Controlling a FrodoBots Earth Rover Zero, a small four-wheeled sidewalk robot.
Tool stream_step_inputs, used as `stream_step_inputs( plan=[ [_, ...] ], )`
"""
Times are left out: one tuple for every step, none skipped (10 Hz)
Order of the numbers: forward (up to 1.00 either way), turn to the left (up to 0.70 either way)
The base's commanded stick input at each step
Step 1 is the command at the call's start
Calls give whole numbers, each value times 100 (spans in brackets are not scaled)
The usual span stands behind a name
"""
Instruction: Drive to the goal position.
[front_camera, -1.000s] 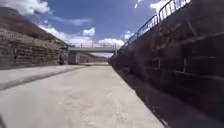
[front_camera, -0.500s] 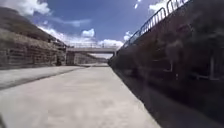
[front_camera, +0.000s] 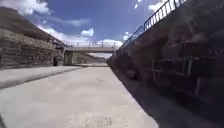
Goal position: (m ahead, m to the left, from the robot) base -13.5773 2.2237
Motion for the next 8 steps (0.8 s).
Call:
stream_step_inputs(
  plan=[
    [0, 100],
    [0, 100],
    [0, 100],
    [0, 100],
    [0, 100],
    [0, 100],
    [0, 100],
    [0, 100]
  ],
)
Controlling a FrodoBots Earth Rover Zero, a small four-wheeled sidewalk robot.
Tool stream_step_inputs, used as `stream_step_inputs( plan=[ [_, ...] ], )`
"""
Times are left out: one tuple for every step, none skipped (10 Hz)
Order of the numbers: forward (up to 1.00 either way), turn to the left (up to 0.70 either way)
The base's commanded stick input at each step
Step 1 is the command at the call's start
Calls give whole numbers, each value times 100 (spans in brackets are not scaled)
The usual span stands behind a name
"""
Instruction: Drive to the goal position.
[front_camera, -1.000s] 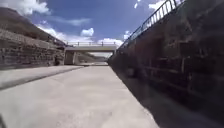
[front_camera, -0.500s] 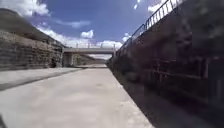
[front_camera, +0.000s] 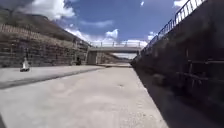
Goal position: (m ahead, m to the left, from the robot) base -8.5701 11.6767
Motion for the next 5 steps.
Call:
stream_step_inputs(
  plan=[
    [0, 100],
    [0, 100],
    [0, 100],
    [0, 100],
    [0, 100]
  ],
)
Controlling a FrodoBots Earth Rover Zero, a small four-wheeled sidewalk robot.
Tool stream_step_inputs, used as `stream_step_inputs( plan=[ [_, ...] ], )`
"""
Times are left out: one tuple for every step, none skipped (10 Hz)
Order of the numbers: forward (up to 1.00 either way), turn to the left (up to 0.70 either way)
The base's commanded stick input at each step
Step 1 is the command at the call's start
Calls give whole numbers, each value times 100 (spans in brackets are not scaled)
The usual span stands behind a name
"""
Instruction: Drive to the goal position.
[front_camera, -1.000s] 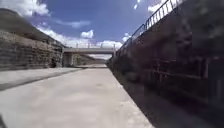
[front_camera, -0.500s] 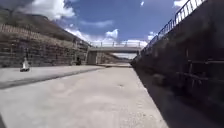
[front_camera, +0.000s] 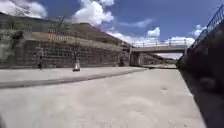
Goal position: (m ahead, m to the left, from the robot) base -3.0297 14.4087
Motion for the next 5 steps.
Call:
stream_step_inputs(
  plan=[
    [0, 100],
    [0, 100],
    [0, 100],
    [0, 100],
    [0, 100]
  ],
)
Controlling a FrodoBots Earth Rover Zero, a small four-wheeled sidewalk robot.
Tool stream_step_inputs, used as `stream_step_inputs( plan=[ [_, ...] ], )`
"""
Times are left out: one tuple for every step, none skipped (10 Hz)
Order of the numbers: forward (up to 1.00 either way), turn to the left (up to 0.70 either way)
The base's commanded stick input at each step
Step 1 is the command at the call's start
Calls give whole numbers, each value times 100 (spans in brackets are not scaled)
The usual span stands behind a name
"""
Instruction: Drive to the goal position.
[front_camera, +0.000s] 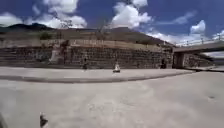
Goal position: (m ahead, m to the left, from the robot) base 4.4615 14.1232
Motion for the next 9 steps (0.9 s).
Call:
stream_step_inputs(
  plan=[
    [0, 100],
    [0, 100],
    [0, 100],
    [0, 100],
    [0, 100],
    [0, 100],
    [0, 100],
    [0, 100],
    [0, 100]
  ],
)
